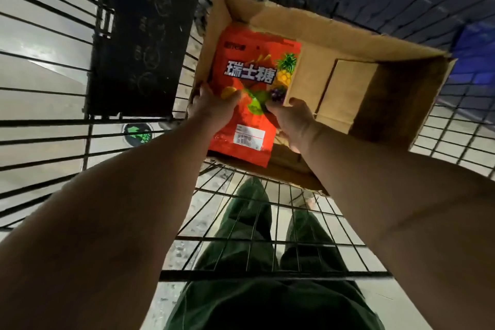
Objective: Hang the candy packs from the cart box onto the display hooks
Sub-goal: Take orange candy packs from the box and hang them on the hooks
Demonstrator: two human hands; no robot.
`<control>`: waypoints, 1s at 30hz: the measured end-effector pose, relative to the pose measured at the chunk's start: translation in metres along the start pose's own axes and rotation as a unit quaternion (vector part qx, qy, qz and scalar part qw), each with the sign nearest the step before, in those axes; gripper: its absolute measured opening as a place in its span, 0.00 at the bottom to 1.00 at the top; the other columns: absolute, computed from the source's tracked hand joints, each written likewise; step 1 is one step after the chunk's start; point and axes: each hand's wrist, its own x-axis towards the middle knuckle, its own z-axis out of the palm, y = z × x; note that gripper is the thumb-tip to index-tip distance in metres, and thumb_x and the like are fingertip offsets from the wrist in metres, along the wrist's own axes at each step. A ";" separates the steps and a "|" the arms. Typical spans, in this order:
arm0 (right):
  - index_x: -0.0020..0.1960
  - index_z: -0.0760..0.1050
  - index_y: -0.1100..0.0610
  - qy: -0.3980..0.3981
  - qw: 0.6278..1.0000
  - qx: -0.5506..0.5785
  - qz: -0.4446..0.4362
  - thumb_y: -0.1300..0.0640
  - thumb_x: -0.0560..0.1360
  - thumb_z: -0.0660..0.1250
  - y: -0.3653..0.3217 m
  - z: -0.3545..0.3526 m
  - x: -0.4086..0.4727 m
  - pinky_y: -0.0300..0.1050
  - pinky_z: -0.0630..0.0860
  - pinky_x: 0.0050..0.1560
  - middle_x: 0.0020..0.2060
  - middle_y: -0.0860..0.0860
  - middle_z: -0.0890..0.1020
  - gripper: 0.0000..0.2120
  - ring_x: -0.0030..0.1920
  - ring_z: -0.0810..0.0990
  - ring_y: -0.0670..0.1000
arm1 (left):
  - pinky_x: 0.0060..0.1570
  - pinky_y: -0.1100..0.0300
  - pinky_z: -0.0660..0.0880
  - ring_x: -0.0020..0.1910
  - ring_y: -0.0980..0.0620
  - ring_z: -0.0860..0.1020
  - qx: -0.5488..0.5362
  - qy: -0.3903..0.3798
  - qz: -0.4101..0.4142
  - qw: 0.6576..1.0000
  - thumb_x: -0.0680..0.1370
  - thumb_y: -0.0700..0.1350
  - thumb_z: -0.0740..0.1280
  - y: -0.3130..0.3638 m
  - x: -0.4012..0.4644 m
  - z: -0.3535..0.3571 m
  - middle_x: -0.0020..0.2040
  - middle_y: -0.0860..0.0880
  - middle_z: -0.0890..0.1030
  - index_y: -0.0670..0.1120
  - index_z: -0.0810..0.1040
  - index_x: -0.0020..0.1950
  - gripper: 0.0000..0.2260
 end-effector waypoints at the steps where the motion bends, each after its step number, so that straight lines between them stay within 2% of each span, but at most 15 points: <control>1: 0.70 0.68 0.64 -0.001 1.000 0.014 -0.015 0.55 0.75 0.72 0.002 0.001 0.004 0.44 0.80 0.53 0.60 0.58 0.78 0.28 0.53 0.80 0.55 | 0.73 0.41 0.64 0.75 0.35 0.64 -0.013 -0.004 -0.008 1.000 0.73 0.70 0.65 0.002 0.003 0.000 0.77 0.40 0.65 0.51 0.55 0.82 0.44; 2: 0.68 0.70 0.66 0.002 0.999 0.032 -0.024 0.58 0.76 0.72 0.004 0.002 0.008 0.38 0.80 0.45 0.58 0.58 0.79 0.25 0.48 0.81 0.53 | 0.73 0.41 0.65 0.74 0.35 0.66 -0.029 -0.010 -0.016 0.999 0.71 0.71 0.64 0.003 0.006 0.001 0.77 0.40 0.67 0.51 0.57 0.81 0.44; 3: 0.68 0.70 0.66 0.009 0.999 0.045 -0.020 0.59 0.76 0.72 0.005 0.000 0.010 0.37 0.79 0.42 0.58 0.59 0.80 0.24 0.47 0.80 0.51 | 0.72 0.41 0.66 0.73 0.35 0.68 -0.042 -0.021 -0.021 0.999 0.69 0.73 0.63 0.004 0.008 0.002 0.76 0.39 0.68 0.52 0.60 0.80 0.45; 6: 0.65 0.74 0.59 0.069 0.996 0.040 0.032 0.50 0.72 0.76 0.010 -0.004 0.016 0.45 0.74 0.55 0.57 0.55 0.81 0.26 0.53 0.79 0.53 | 0.72 0.40 0.65 0.73 0.34 0.67 -0.024 -0.035 -0.023 0.999 0.70 0.74 0.60 0.004 0.012 0.006 0.76 0.38 0.66 0.53 0.63 0.80 0.42; 8: 0.61 0.76 0.57 0.064 0.995 0.043 0.063 0.49 0.67 0.79 0.013 -0.007 0.018 0.53 0.76 0.60 0.53 0.54 0.83 0.27 0.54 0.81 0.55 | 0.73 0.41 0.63 0.75 0.35 0.63 -0.005 -0.025 -0.020 0.999 0.76 0.71 0.61 0.005 0.012 0.011 0.77 0.39 0.63 0.52 0.62 0.80 0.38; 11: 0.58 0.76 0.58 0.049 0.995 0.060 0.070 0.53 0.67 0.80 0.012 -0.007 0.017 0.55 0.80 0.54 0.51 0.54 0.84 0.24 0.51 0.83 0.56 | 0.64 0.50 0.68 0.70 0.38 0.71 -0.053 -0.022 -0.012 0.998 0.78 0.65 0.64 0.010 0.014 0.015 0.72 0.40 0.71 0.46 0.66 0.77 0.34; 13: 0.59 0.76 0.57 0.049 0.995 0.060 0.061 0.51 0.66 0.80 0.013 -0.007 0.018 0.55 0.79 0.55 0.51 0.54 0.84 0.26 0.51 0.83 0.56 | 0.60 0.51 0.70 0.67 0.39 0.74 -0.073 -0.018 -0.009 0.997 0.79 0.64 0.64 0.012 0.013 0.013 0.68 0.41 0.75 0.45 0.69 0.75 0.32; 15: 0.58 0.77 0.56 0.055 0.996 0.055 0.046 0.49 0.64 0.81 0.016 -0.009 0.021 0.57 0.77 0.60 0.51 0.54 0.84 0.27 0.53 0.82 0.56 | 0.61 0.49 0.71 0.66 0.39 0.75 -0.087 0.000 -0.008 0.996 0.76 0.67 0.65 0.011 0.014 0.012 0.67 0.43 0.77 0.47 0.70 0.74 0.33; 18: 0.50 0.77 0.54 0.040 0.997 0.048 0.037 0.50 0.67 0.79 0.021 -0.019 0.016 0.56 0.78 0.60 0.50 0.54 0.84 0.17 0.52 0.82 0.56 | 0.68 0.47 0.71 0.69 0.40 0.73 -0.122 0.019 -0.006 0.992 0.74 0.66 0.69 0.012 0.004 0.012 0.71 0.44 0.74 0.49 0.66 0.77 0.37; 21: 0.53 0.76 0.55 0.045 0.996 0.061 0.046 0.45 0.67 0.78 0.021 -0.039 -0.001 0.54 0.76 0.62 0.50 0.53 0.84 0.22 0.53 0.82 0.55 | 0.69 0.51 0.71 0.69 0.43 0.75 -0.154 -0.010 0.019 0.988 0.74 0.62 0.72 0.024 -0.014 0.015 0.71 0.45 0.76 0.48 0.72 0.75 0.33; 23: 0.56 0.75 0.56 0.045 0.994 0.089 0.037 0.42 0.68 0.77 0.018 -0.054 -0.017 0.50 0.74 0.59 0.49 0.51 0.83 0.25 0.49 0.81 0.53 | 0.68 0.50 0.72 0.67 0.43 0.77 -0.188 -0.048 0.026 0.981 0.71 0.63 0.75 0.035 -0.037 0.010 0.67 0.47 0.79 0.48 0.74 0.72 0.34; 26: 0.55 0.73 0.57 0.059 0.989 0.132 0.013 0.40 0.71 0.74 0.010 -0.079 -0.052 0.48 0.78 0.53 0.44 0.51 0.84 0.24 0.43 0.81 0.51 | 0.59 0.41 0.78 0.55 0.42 0.84 -0.225 -0.109 0.044 0.967 0.55 0.68 0.80 0.051 -0.060 0.004 0.56 0.47 0.85 0.52 0.81 0.63 0.40; 27: 0.53 0.73 0.57 0.062 0.988 0.141 -0.005 0.40 0.72 0.73 0.007 -0.088 -0.065 0.48 0.80 0.52 0.42 0.51 0.84 0.22 0.43 0.83 0.50 | 0.57 0.43 0.80 0.53 0.44 0.84 -0.230 -0.122 0.058 0.964 0.57 0.66 0.81 0.060 -0.069 0.001 0.53 0.48 0.85 0.51 0.81 0.62 0.37; 28: 0.51 0.73 0.55 0.078 0.986 0.148 -0.021 0.39 0.71 0.74 0.005 -0.097 -0.077 0.48 0.80 0.53 0.43 0.51 0.84 0.22 0.45 0.83 0.51 | 0.54 0.50 0.80 0.50 0.46 0.84 -0.220 -0.130 0.077 0.964 0.64 0.61 0.81 0.072 -0.086 -0.006 0.50 0.49 0.84 0.49 0.80 0.59 0.29; 30: 0.49 0.77 0.54 0.123 0.980 0.149 -0.052 0.38 0.65 0.77 0.000 -0.119 -0.100 0.53 0.80 0.56 0.50 0.51 0.84 0.24 0.50 0.83 0.53 | 0.51 0.56 0.78 0.49 0.49 0.82 -0.195 -0.123 0.123 0.965 0.73 0.52 0.77 0.093 -0.112 -0.014 0.47 0.51 0.82 0.50 0.79 0.57 0.17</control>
